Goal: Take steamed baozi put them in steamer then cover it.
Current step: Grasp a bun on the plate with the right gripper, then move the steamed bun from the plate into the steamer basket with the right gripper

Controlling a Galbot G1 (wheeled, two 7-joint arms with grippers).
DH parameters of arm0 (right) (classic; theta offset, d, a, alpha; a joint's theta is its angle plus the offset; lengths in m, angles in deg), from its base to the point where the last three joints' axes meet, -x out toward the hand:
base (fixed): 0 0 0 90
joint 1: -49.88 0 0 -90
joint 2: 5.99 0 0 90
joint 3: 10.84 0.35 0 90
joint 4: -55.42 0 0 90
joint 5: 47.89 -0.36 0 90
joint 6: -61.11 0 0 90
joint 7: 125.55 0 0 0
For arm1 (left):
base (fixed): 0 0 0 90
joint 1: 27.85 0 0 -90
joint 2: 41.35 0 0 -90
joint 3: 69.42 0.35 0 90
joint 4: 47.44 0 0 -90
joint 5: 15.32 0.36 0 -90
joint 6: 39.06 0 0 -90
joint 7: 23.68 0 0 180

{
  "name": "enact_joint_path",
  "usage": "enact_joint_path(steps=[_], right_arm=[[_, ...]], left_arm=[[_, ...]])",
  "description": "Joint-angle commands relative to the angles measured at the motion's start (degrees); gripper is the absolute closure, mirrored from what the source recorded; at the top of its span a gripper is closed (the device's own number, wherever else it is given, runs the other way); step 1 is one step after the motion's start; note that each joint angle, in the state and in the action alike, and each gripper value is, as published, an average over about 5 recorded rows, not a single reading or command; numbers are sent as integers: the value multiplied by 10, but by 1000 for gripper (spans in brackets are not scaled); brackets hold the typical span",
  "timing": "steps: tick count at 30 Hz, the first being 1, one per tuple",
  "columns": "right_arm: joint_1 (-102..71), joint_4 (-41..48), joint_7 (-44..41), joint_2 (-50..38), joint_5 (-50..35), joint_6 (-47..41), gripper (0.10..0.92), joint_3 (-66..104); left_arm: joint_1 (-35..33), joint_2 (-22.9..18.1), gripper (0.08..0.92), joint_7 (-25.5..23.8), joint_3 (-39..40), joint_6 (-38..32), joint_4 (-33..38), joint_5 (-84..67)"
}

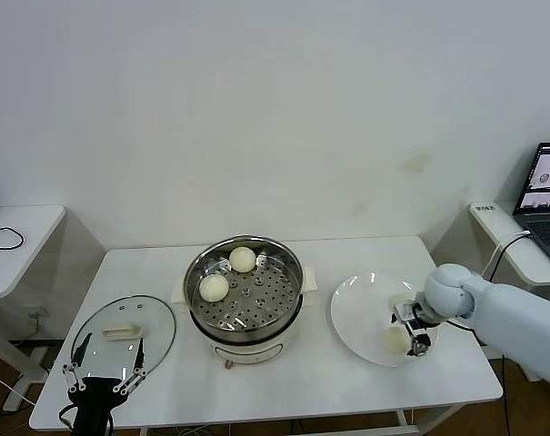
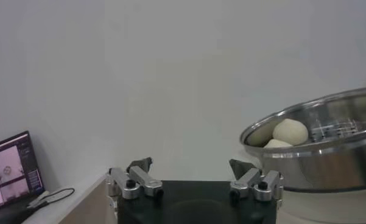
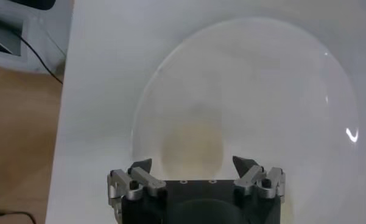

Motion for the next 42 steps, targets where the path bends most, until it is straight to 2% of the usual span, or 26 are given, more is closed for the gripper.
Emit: enact_joint_path(steps=[1, 12, 29, 35, 42], right_arm=[[-22, 43, 3, 31, 6, 1, 263, 15], [7, 40, -11, 30, -12, -2, 402, 8], [241, -8, -63, -3, -107, -13, 406, -44], [348, -5, -60, 41, -156, -20, 401, -101], [410, -7, -52, 132, -207, -38, 397, -133]], left_arm=[[2, 0, 177, -1, 0, 1, -2, 0], [4, 0, 177, 0, 1, 1, -2, 0], [11, 6, 177, -1, 6, 0, -2, -2], [10, 10, 177, 0, 6, -1, -2, -3], [8, 10, 177, 0, 2, -2, 2, -3]])
